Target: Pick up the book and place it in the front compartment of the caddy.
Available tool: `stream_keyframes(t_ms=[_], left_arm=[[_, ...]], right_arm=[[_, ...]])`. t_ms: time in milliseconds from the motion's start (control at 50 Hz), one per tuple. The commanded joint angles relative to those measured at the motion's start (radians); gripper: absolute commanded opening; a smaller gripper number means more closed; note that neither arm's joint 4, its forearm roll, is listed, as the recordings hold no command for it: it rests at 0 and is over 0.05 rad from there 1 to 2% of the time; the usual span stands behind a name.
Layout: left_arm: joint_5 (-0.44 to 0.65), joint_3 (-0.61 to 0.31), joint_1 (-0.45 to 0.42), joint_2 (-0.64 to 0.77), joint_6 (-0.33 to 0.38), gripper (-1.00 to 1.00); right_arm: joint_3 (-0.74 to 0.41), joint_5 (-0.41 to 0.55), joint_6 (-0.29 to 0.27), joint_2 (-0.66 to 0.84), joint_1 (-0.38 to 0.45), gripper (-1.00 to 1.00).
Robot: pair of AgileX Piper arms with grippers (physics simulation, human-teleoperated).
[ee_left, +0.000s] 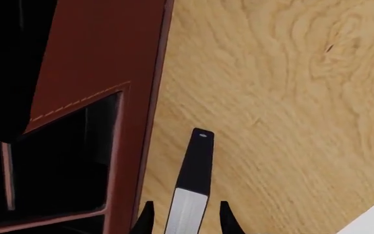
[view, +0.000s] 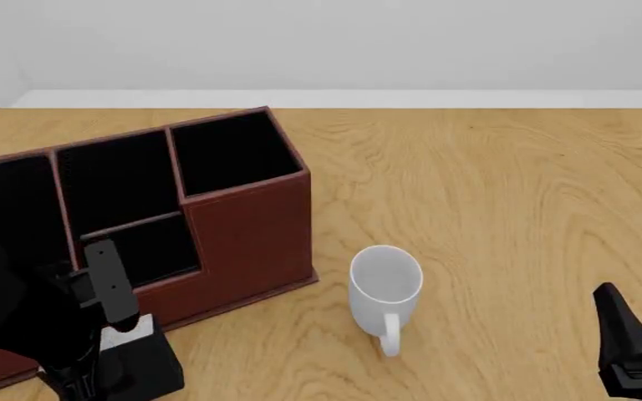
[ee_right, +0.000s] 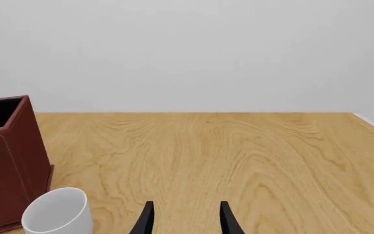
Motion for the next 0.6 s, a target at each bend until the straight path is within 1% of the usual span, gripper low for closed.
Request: stream_keyframes(t_ms=[20,40,60,120,140,160,200,220,260,280,300,340,360,380,400,420,440,460,500,600], left_arm=[[-0.029,0.045,0.008,0.003,0.013,1.0],[-0.03,0.029,0.008,0.005,0.003,1.0],[-0.02,0.029,-0.006,-0.004,-0.002,-1.0],[-0.007,0.021,-0.026,-0.017,-0.017,-1.0],[0.004,0.026,-0.059,-0.032,-0.034,-1.0],[0.002,0.023,-0.052,-0.03,-0.032,-1.0],[0.003,0.014,-0.067,-0.03,-0.05,-1.0],[-0.001,-0.006,-0.069,-0.023,-0.072,-1.0],[0.011,0.002,-0.076,-0.032,-0.064,-1.0],[0.01,-0.002,-0.066,-0.029,-0.057,-1.0],[0.02,-0.007,-0.08,-0.031,-0.073,-1.0],[0.031,-0.022,-0.088,-0.035,-0.08,-1.0],[0.056,-0.038,-0.161,-0.055,-0.149,-1.0],[0.079,-0.069,-0.247,-0.071,-0.26,-1.0],[0.091,-0.082,-0.279,-0.079,-0.295,-1.0],[0.104,-0.092,-0.259,-0.074,-0.261,-1.0],[0.12,-0.099,-0.29,-0.084,-0.285,-1.0],[0.13,-0.114,-0.3,-0.087,-0.295,-1.0],[0.142,-0.142,-0.286,-0.082,-0.279,-1.0],[0.171,-0.183,-0.288,-0.085,-0.277,-1.0]], right_arm=[[0.0,0.0,0.0,0.0,0.0,1.0],[0.0,0.0,0.0,0.0,0.0,1.0],[0.0,0.0,0.0,0.0,0.0,1.0],[0.0,0.0,0.0,0.0,0.0,1.0],[0.0,0.0,0.0,0.0,0.0,1.0],[0.0,0.0,0.0,0.0,0.0,1.0],[0.0,0.0,0.0,0.0,0.0,1.0],[0.0,0.0,0.0,0.0,0.0,1.0],[0.0,0.0,0.0,0.0,0.0,1.0],[0.0,0.0,0.0,0.0,0.0,1.0],[0.0,0.0,0.0,0.0,0.0,1.0],[0.0,0.0,0.0,0.0,0.0,1.0],[0.0,0.0,0.0,0.0,0.0,1.0],[0.0,0.0,0.0,0.0,0.0,1.0],[0.0,0.0,0.0,0.0,0.0,1.0],[0.0,0.0,0.0,0.0,0.0,1.0],[0.0,0.0,0.0,0.0,0.0,1.0],[0.0,0.0,0.0,0.0,0.0,1.0],[0.0,0.0,0.0,0.0,0.0,1.0],[0.0,0.0,0.0,0.0,0.0,1.0]])
